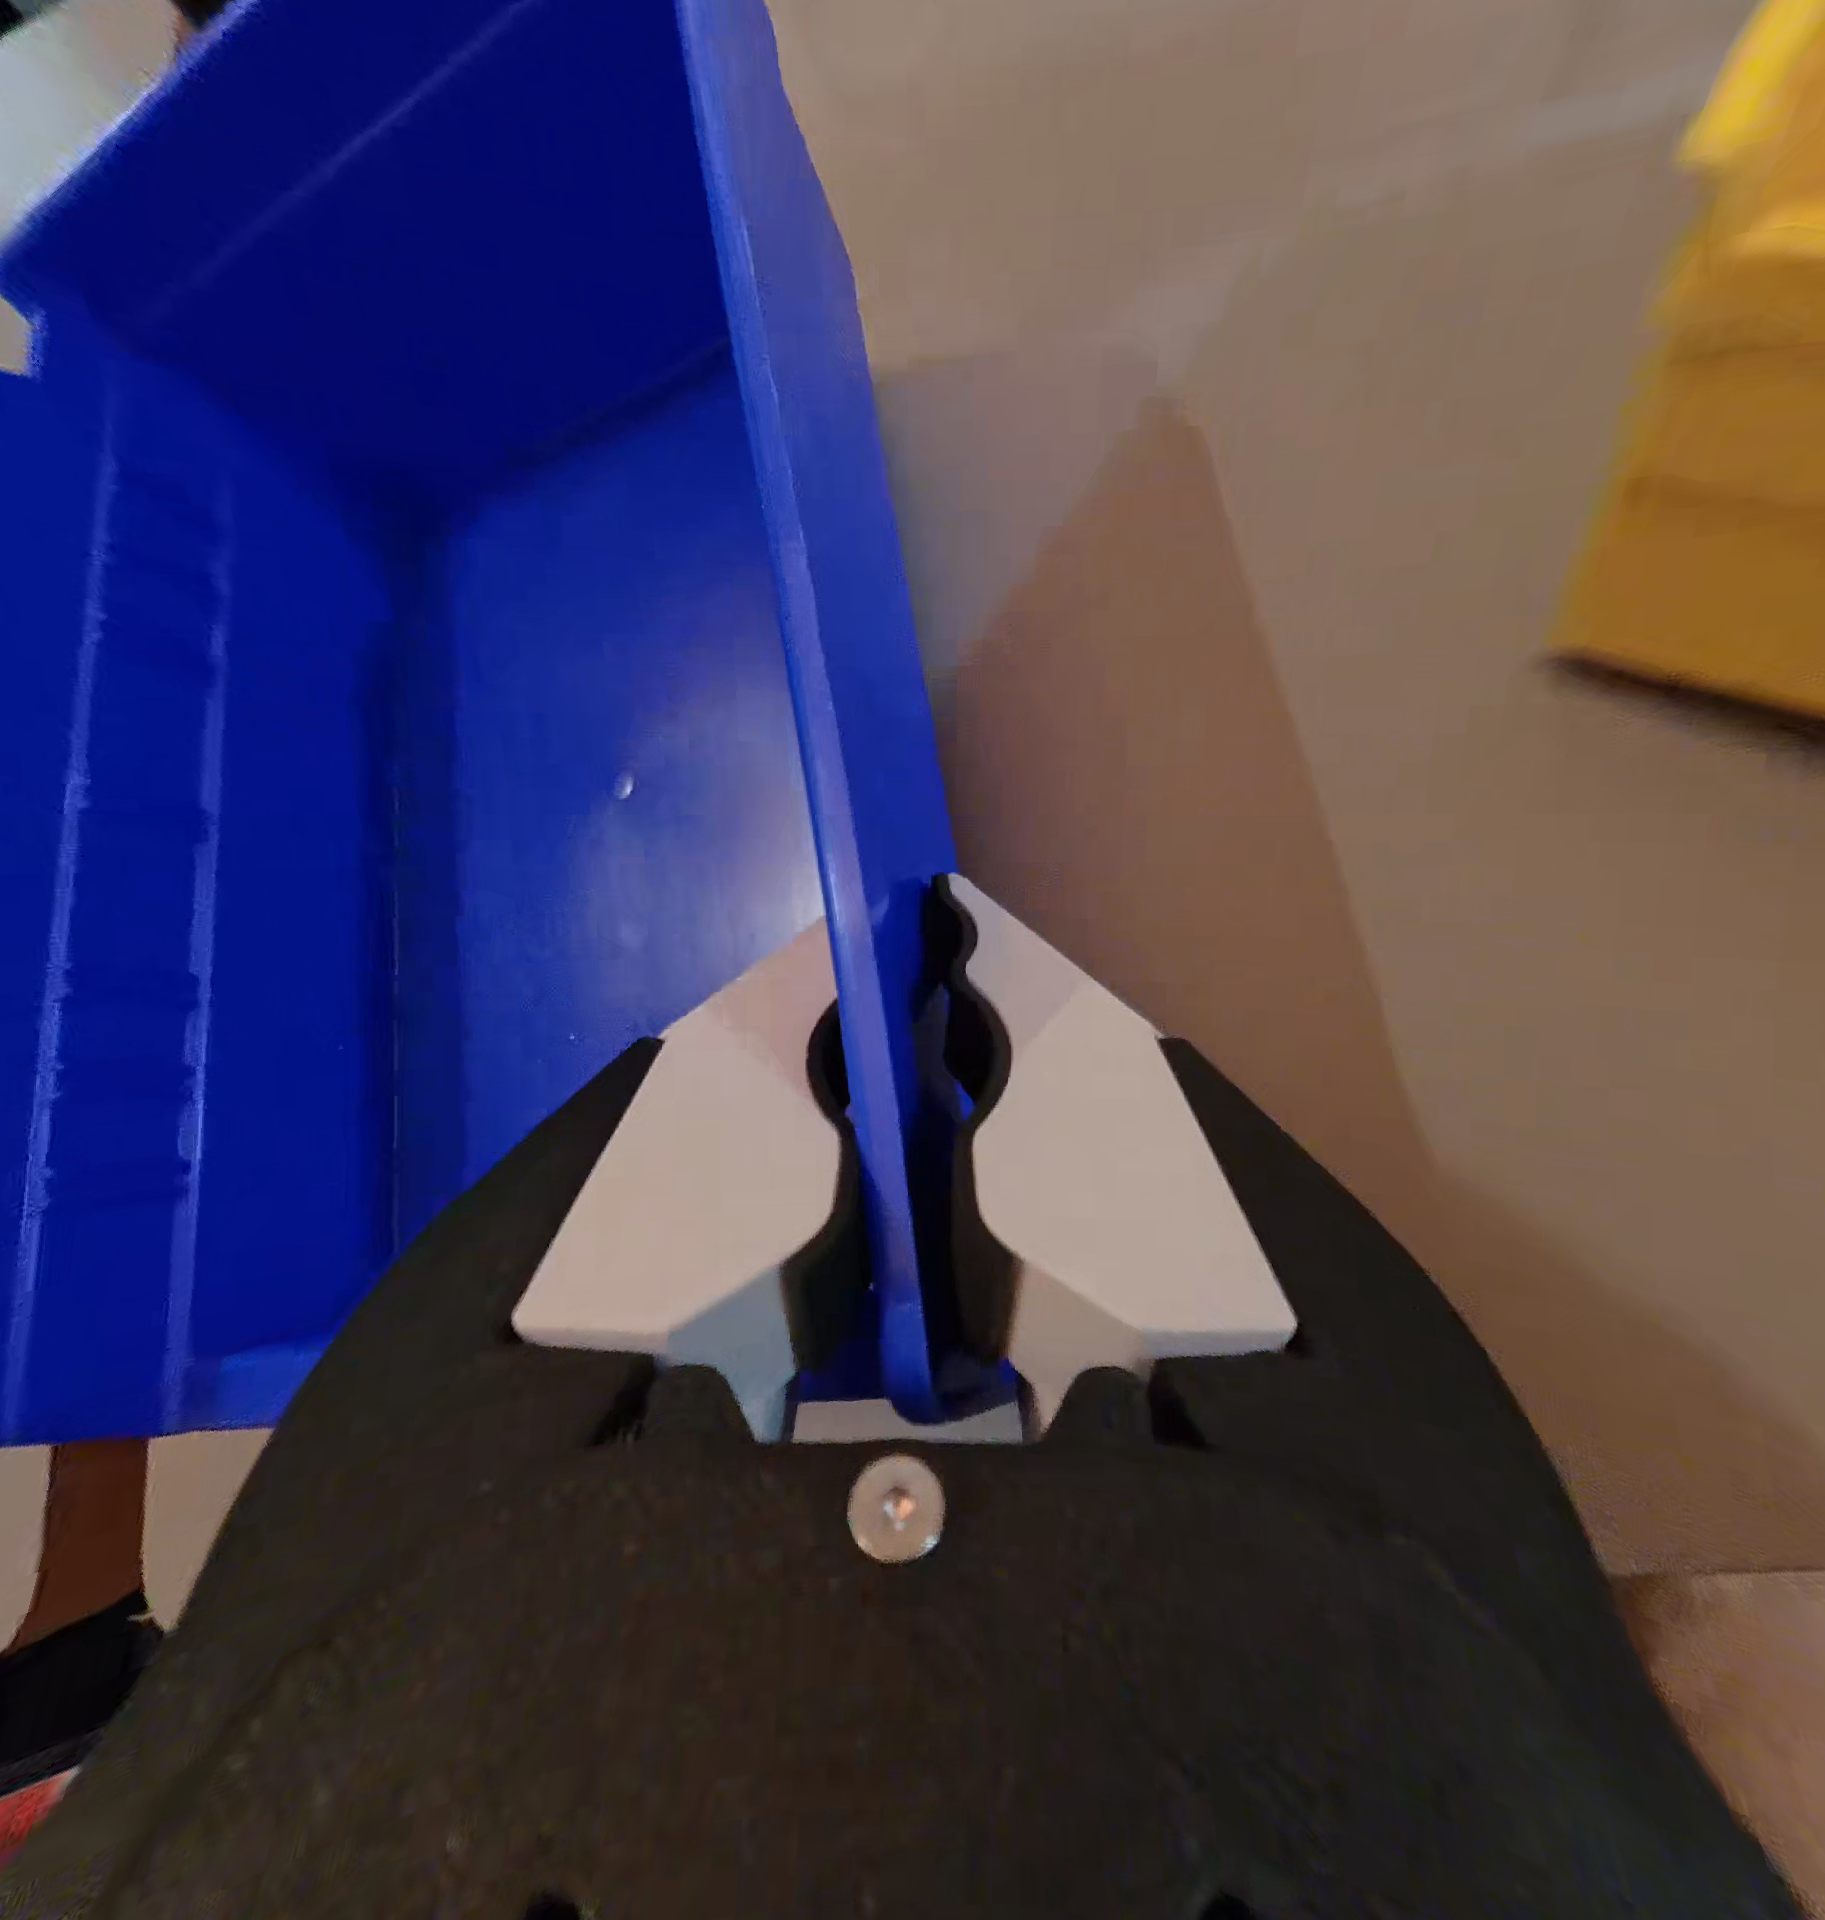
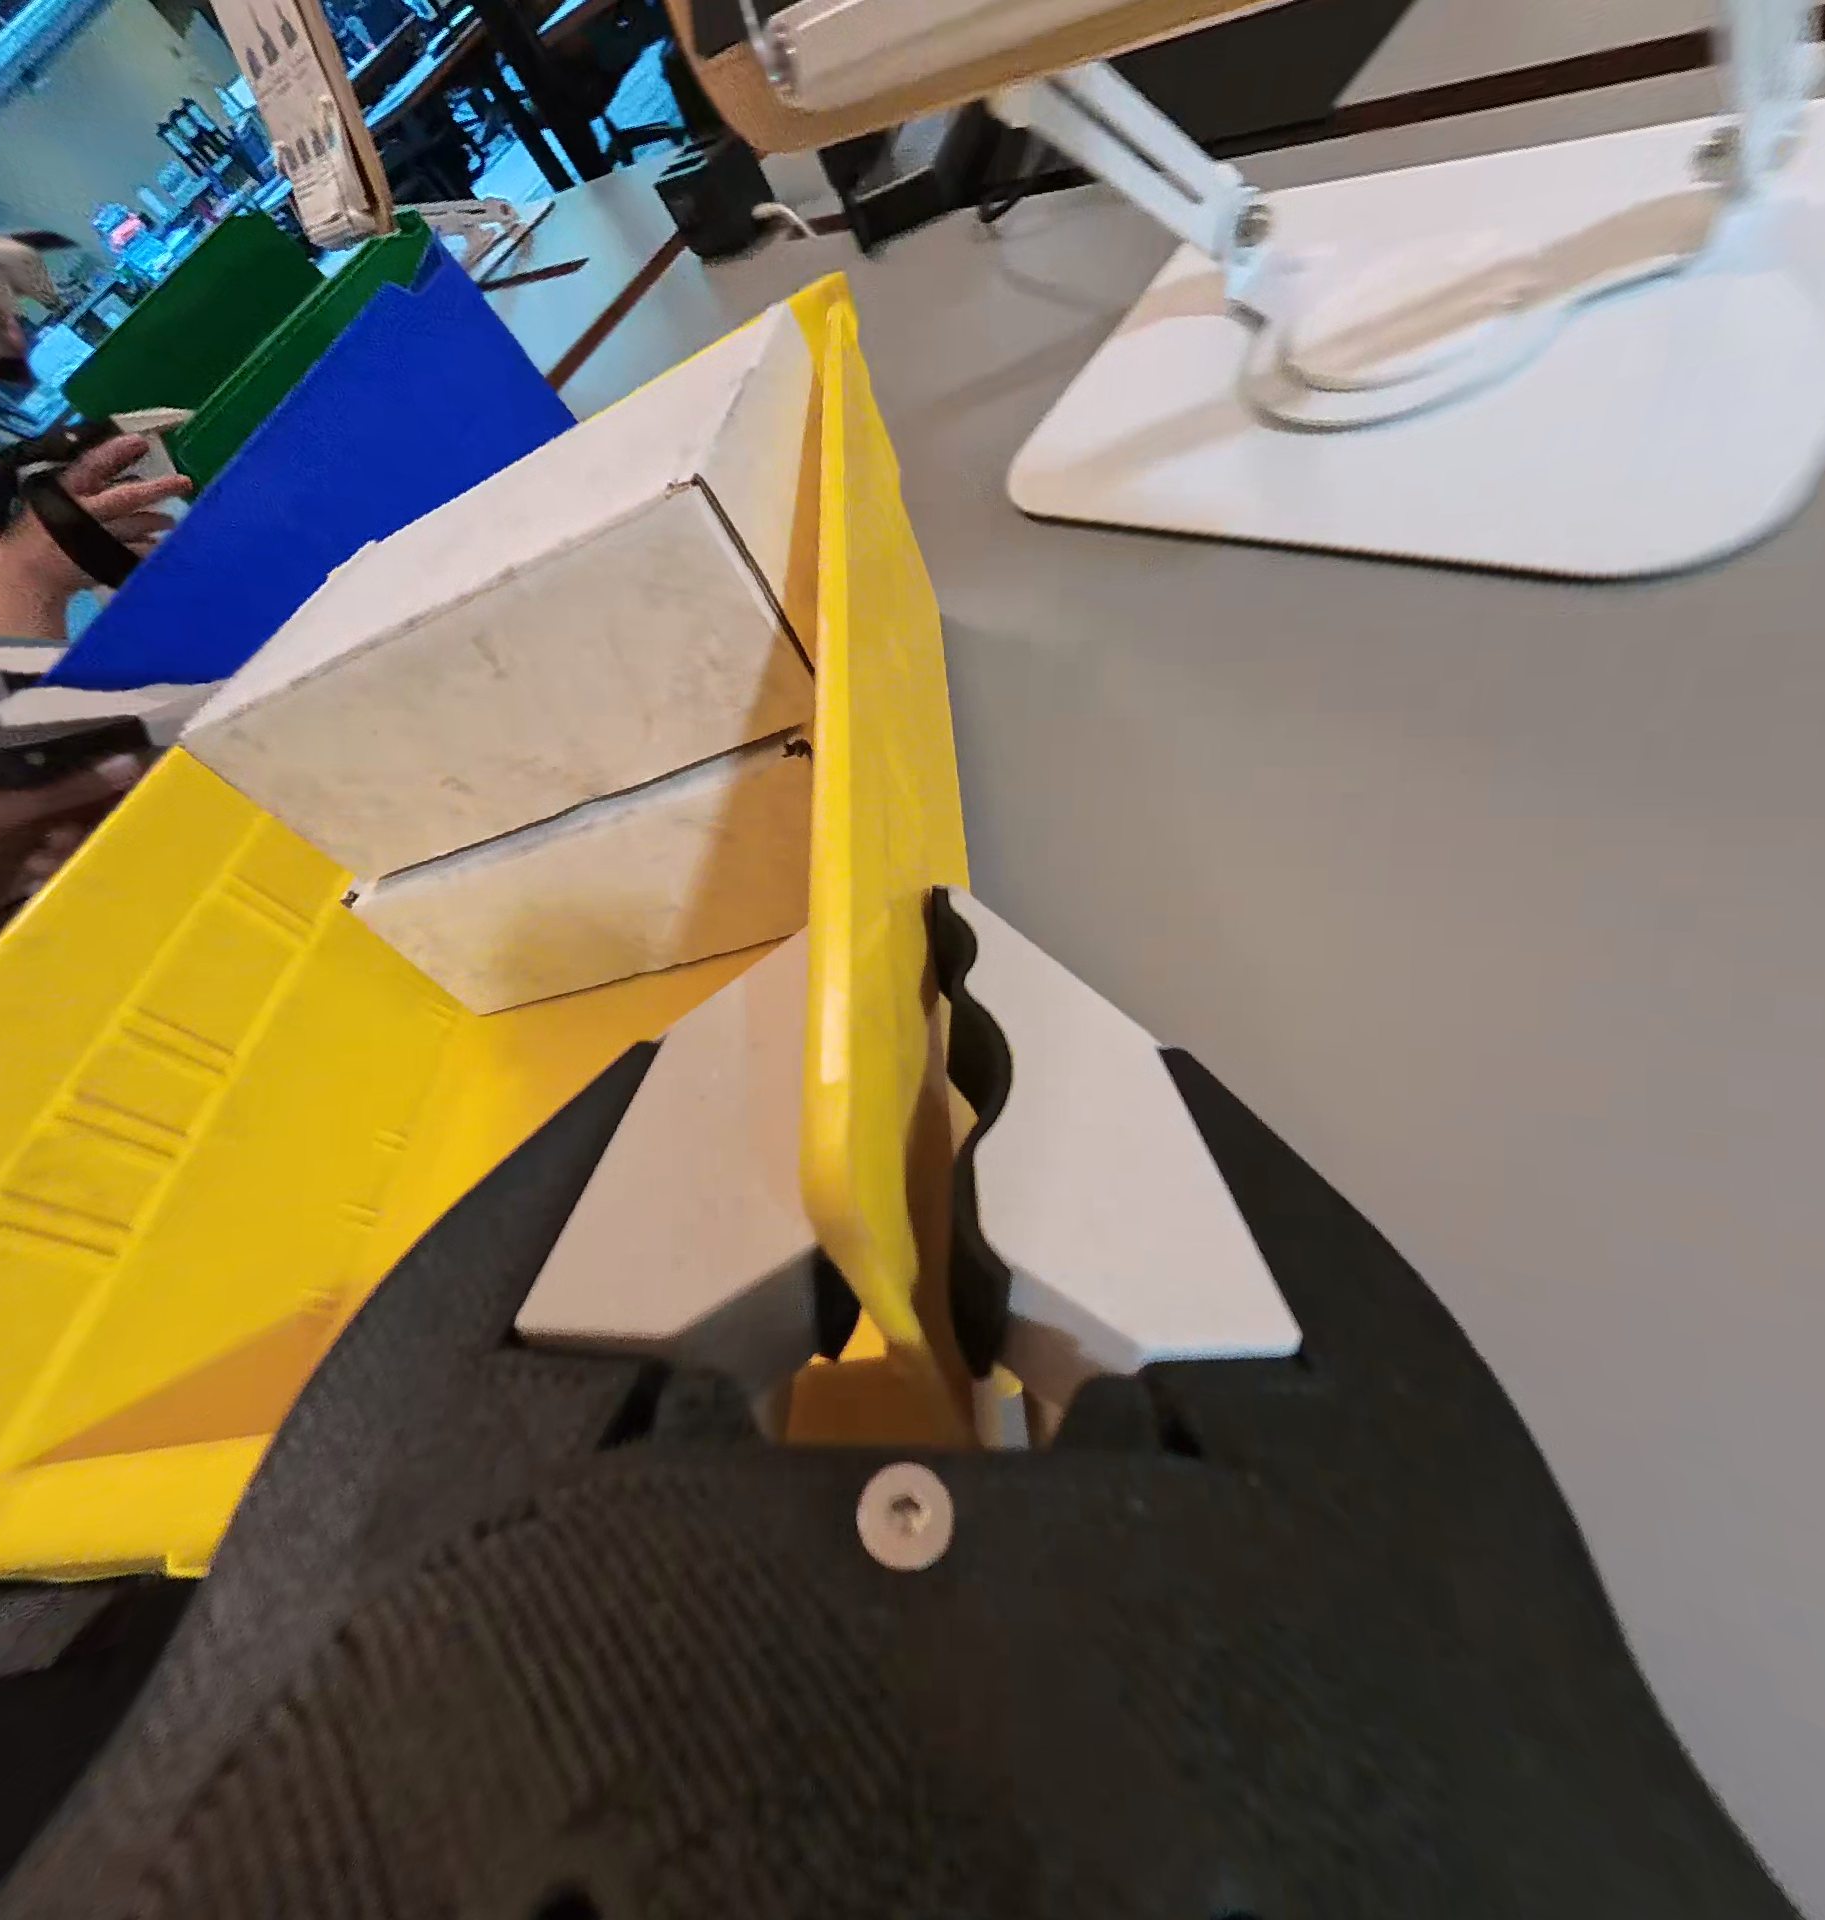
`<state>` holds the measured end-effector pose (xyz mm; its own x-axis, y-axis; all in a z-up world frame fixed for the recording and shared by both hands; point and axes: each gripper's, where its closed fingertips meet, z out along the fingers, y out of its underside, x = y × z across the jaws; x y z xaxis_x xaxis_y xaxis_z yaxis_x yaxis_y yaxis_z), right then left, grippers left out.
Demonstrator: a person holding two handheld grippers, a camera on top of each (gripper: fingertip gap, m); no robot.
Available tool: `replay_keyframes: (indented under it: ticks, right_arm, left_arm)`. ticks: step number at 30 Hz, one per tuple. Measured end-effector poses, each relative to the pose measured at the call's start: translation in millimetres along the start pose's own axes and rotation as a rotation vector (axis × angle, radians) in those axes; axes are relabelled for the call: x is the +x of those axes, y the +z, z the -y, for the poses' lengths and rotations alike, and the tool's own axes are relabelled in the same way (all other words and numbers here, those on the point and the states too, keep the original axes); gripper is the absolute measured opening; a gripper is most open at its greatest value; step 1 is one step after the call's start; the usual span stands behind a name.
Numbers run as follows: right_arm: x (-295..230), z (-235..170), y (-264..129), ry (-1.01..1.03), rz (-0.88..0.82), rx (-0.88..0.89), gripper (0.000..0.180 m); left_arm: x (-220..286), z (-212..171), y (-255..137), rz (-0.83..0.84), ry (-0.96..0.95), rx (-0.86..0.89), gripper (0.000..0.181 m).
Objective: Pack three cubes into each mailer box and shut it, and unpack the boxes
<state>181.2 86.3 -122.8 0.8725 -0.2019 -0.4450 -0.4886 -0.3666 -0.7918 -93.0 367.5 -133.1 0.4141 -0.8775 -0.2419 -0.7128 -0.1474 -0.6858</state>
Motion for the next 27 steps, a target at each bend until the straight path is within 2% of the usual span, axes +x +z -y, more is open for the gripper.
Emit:
replay_keyframes:
  ticks: [3, 7, 10, 15, 17, 19, 21, 25, 27]
  right_arm:
    - [-27, 8, 49, 0.000, 0.028, 0.003, 0.006]
    - [-68, 15, 115, -0.016, 0.020, 0.033, 0.007]
    - [-103, 14, 161, -0.066, -0.037, 0.067, 0.004]
    - [-166, -1, 231, -0.020, -0.122, 0.101, 0.009]
    - [-197, -10, 253, 0.040, -0.137, 0.086, 0.021]
    - [-238, -15, 269, 0.055, -0.072, 0.093, 0.050]
    - [-269, -20, 282, 0.042, -0.039, 0.069, 0.070]
    - [-314, -35, 299, 0.007, 0.041, -0.010, 0.081]
    - [-333, -44, 299, -0.058, 0.125, -0.068, 0.093]
  left_arm:
    - [-19, 8, -20, 0.004, -0.057, 0.047, 0.001]
    - [-55, 17, -50, 0.101, -0.080, 0.110, 0.001]
    - [-80, 19, -76, 0.180, -0.085, 0.140, 0.001]
    - [-108, 17, -112, 0.268, -0.108, 0.178, 0.001]
    - [-115, 14, -122, 0.281, -0.126, 0.190, 0.001]
    - [-120, 9, -129, 0.287, -0.142, 0.192, 0.001]
    - [-124, 3, -134, 0.289, -0.156, 0.189, 0.001]
    - [-127, -6, -145, 0.302, -0.167, 0.190, 0.001]
    - [-126, -7, -151, 0.311, -0.162, 0.199, 0.001]
